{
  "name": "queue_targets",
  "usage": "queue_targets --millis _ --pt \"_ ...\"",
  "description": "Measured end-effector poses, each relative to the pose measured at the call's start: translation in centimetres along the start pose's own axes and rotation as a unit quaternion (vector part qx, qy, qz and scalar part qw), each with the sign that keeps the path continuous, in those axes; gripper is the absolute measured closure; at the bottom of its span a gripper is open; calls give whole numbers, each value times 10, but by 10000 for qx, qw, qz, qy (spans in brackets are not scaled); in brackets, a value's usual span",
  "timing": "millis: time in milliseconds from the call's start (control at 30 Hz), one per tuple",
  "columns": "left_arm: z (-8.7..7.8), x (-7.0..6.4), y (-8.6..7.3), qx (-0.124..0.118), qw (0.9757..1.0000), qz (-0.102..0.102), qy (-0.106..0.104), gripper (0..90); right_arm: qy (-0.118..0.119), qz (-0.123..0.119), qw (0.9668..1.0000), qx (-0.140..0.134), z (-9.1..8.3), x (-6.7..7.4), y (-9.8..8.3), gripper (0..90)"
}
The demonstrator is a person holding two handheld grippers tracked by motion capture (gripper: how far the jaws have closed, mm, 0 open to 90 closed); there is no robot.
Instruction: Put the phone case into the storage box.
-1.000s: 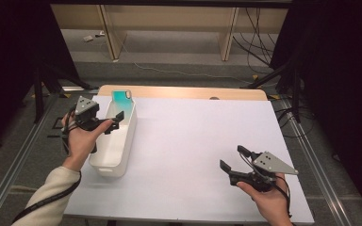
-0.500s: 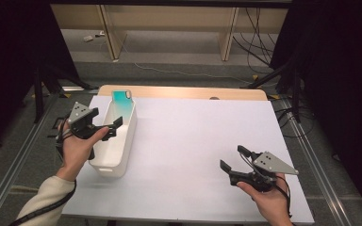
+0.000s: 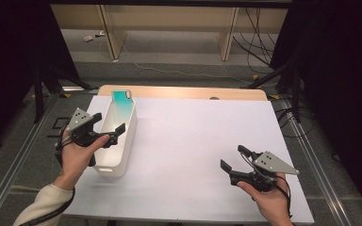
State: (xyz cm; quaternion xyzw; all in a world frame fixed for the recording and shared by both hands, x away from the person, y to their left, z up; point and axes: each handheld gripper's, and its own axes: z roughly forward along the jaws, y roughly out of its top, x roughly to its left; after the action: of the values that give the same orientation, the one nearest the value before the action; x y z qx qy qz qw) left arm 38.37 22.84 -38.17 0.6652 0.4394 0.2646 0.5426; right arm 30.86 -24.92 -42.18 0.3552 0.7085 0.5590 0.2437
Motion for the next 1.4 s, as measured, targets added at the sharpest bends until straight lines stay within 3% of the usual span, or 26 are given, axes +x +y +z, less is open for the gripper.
queue_targets --millis 333,800,1400 --pt "-14 -4 -8 -83 9998 -87 -179 11 -3 19 10000 -2 1 0 0 188" --pt "-23 -16 -21 -75 9995 35 -313 11 19 6 10000 -7 2 1 -1 188" --pt "-29 -20 -35 11 9994 49 -329 11 -2 4 10000 3 1 0 -1 188"
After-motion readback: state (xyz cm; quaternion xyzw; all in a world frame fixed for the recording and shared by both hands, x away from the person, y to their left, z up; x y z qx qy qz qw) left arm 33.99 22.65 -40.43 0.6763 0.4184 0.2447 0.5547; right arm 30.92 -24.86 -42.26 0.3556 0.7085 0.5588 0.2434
